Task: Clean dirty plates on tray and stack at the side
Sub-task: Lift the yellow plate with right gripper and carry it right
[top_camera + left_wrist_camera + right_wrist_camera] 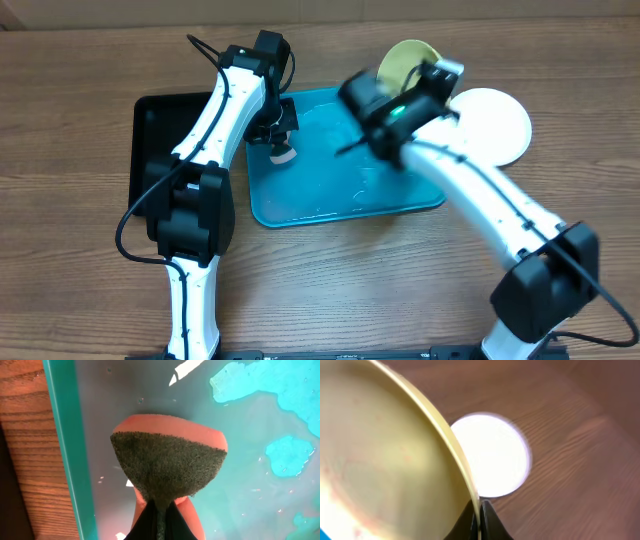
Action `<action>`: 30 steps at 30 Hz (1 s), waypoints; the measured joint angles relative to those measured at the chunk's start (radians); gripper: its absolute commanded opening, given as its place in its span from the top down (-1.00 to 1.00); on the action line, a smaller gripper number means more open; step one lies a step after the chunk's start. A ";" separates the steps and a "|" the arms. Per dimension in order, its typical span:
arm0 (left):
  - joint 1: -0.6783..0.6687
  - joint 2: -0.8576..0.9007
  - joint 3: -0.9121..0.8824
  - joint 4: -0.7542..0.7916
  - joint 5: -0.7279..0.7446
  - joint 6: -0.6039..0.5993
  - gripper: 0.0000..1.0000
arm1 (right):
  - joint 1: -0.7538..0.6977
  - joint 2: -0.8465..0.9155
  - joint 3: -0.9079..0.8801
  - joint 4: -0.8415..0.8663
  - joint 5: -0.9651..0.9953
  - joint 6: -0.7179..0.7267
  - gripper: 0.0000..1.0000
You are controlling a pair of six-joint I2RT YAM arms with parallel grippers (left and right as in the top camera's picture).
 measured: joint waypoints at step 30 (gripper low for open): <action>0.011 0.002 0.051 -0.088 -0.011 0.000 0.91 | -0.835 0.195 -0.132 0.302 -0.984 -0.470 -0.30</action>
